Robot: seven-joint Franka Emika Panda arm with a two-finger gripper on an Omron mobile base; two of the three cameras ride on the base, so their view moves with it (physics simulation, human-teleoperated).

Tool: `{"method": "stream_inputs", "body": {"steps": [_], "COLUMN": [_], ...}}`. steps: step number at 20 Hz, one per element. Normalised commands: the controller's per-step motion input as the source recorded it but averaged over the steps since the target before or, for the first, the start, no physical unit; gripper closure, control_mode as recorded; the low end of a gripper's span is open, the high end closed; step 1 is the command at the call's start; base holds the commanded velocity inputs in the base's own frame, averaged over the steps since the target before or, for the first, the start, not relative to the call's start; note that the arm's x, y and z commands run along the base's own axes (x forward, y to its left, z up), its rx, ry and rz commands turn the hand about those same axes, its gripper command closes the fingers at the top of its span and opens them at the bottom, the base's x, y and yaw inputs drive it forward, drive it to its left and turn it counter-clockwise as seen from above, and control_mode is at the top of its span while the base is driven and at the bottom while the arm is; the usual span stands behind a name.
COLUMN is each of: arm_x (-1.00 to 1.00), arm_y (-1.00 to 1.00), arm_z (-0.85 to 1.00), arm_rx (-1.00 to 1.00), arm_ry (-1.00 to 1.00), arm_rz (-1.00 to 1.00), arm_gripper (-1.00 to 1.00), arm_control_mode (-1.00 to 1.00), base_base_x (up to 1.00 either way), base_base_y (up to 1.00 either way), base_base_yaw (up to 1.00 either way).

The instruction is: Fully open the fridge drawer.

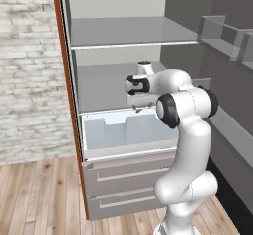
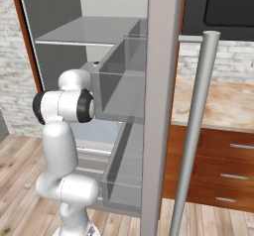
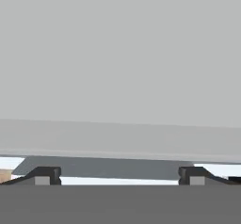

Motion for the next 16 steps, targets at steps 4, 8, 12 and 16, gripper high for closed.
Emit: {"method": "stream_inputs", "body": {"steps": [4, 8, 12, 16], "arm_x": [-0.2, 0.01, 0.1, 0.1], "arm_y": [0.0, 0.0, 0.0, 0.0], "arm_z": [-0.19, 0.0, 0.0, 0.0], "arm_rx": [-0.03, 0.0, 0.0, 0.0], "arm_ry": [0.0, 0.0, 0.0, 0.0], "arm_rz": [0.0, 0.0, 0.0, 0.0], "arm_gripper": [-1.0, -1.0, -1.0, -1.0], "arm_control_mode": [-1.0, -1.0, -1.0, -1.0], "base_base_x": [0.0, 0.0, 0.0, 0.0], "base_base_y": [0.0, 0.0, 0.0, 0.0], "base_base_yaw": [0.0, 0.0, 0.0, 0.0]}}
